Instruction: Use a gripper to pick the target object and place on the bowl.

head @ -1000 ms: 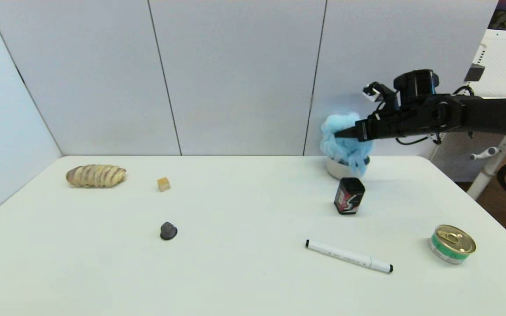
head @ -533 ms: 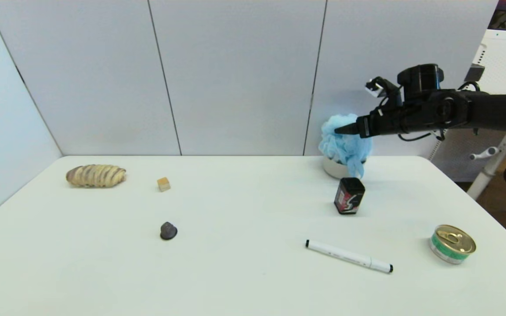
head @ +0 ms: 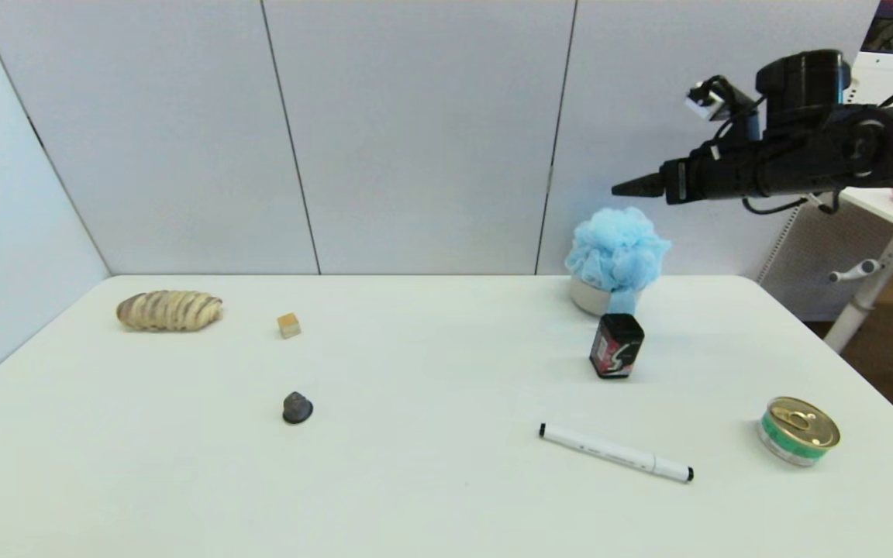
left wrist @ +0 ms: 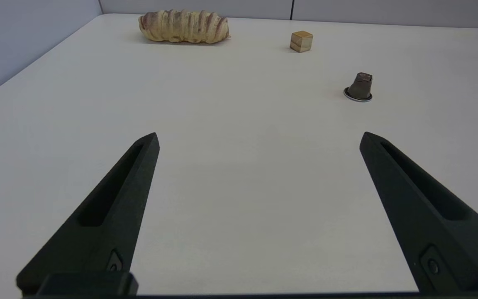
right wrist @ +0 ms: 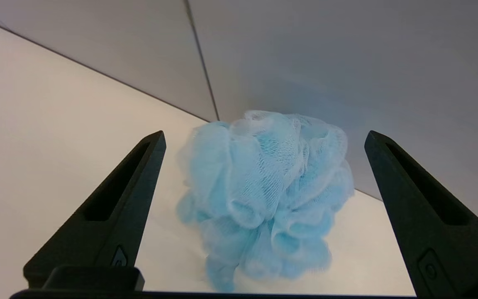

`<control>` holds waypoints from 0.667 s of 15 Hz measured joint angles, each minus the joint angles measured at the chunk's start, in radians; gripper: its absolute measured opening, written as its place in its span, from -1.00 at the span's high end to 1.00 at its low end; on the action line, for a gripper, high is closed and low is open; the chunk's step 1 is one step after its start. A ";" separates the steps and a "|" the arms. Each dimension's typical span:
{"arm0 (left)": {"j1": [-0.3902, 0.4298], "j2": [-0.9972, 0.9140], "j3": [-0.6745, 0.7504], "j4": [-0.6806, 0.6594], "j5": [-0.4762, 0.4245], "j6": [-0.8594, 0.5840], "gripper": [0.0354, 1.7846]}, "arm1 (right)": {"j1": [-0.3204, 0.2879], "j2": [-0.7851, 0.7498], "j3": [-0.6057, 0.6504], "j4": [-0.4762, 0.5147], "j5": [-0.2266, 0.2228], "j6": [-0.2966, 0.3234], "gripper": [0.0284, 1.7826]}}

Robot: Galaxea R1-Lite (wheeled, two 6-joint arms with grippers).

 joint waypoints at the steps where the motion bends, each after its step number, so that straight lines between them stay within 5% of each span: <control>1: 0.000 0.000 0.000 0.000 0.000 0.000 -0.91 | -0.001 -0.039 0.004 0.018 0.001 0.014 -0.87; 6: 0.000 0.000 0.000 0.000 0.000 0.000 -0.91 | 0.003 -0.304 0.066 0.084 0.024 0.075 -0.89; 10: 0.000 0.000 0.000 0.000 0.000 0.000 -0.91 | 0.017 -0.600 0.266 0.116 0.083 0.110 -0.90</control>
